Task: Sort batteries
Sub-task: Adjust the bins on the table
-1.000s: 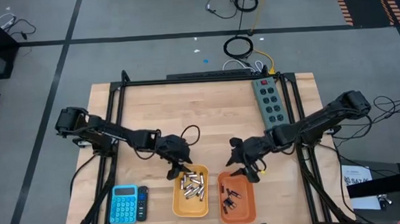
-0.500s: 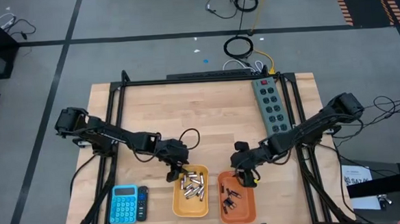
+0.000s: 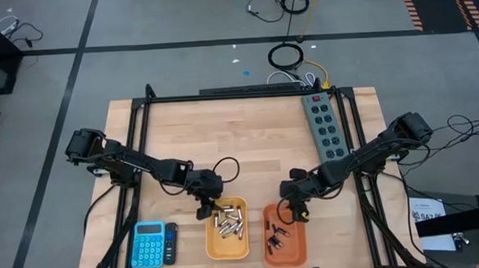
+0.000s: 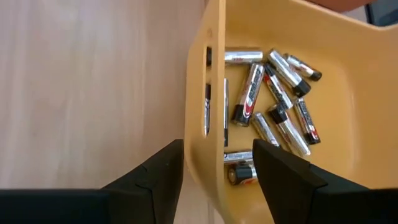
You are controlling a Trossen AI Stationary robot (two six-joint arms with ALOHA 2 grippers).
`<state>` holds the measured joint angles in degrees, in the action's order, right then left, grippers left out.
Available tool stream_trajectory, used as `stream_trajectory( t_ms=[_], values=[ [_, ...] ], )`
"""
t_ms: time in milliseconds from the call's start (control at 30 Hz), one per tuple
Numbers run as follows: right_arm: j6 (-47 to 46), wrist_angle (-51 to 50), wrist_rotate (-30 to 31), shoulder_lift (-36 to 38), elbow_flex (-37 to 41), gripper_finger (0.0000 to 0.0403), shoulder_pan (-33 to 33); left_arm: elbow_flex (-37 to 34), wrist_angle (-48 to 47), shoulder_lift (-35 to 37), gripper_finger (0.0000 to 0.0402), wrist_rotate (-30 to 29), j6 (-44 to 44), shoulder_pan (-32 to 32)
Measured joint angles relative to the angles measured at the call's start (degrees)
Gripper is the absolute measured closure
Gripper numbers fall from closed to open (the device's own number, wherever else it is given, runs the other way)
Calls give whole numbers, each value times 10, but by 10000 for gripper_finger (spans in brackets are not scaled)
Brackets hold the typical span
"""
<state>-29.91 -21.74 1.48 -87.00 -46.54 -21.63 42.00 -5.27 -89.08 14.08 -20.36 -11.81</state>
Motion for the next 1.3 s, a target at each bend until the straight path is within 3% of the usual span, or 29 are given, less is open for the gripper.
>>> stream_trajectory(
  t_ms=[300,900,1300],
  values=[
    [-23,-48,0,0,0,207,0,0,1,0,201,21,-1,-4],
    [101,9,18,0,0,207,56,0,28,0,201,8,28,-2],
    [138,20,18,0,-13,207,59,0,40,0,201,-5,48,-1]
  ],
)
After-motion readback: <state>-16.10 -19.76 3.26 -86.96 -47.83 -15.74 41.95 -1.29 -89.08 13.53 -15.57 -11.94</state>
